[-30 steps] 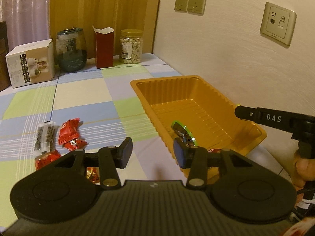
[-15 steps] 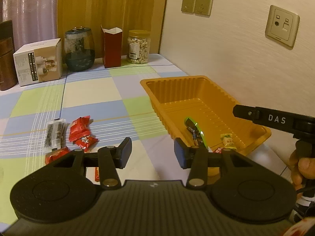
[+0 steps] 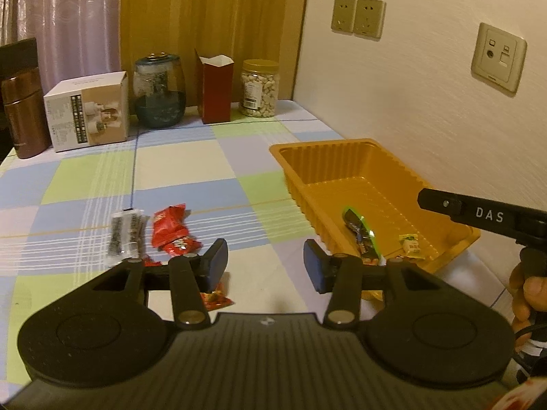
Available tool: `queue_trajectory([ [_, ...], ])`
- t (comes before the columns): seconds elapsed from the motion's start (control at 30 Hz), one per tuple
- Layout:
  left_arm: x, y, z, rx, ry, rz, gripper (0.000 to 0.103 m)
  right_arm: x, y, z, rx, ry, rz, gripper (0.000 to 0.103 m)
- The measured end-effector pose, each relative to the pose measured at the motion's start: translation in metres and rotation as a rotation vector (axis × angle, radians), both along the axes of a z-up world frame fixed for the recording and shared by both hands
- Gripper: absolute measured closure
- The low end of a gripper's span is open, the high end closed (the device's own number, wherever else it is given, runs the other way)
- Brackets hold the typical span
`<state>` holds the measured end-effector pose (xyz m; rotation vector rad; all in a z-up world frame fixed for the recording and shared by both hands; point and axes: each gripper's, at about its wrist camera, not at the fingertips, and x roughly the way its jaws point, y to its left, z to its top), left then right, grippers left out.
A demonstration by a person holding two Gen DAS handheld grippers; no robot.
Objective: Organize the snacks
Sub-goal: 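Open both tools to drop the candies into the orange tray, then return both tools to the pile and close the right tool on a red candy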
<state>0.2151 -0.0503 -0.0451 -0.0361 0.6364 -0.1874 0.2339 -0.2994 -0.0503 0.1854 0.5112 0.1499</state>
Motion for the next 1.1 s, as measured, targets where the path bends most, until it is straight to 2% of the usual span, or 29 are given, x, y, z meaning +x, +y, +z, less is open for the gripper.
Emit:
queue_trajectory([
  [0.57,-0.017,0.055,0.003,0.046,-0.011,0.068,0.056,-0.009,0.051,0.009,-0.026,-0.054,0.103,0.041],
  [0.9,-0.023,0.093,-0.011,0.087,0.011,0.100,0.056,-0.017,0.097,0.011,-0.050,-0.090,0.227,0.042],
  [1.1,-0.018,0.111,-0.023,0.093,0.033,0.109,0.056,-0.019,0.124,0.001,-0.071,-0.072,0.295,0.042],
])
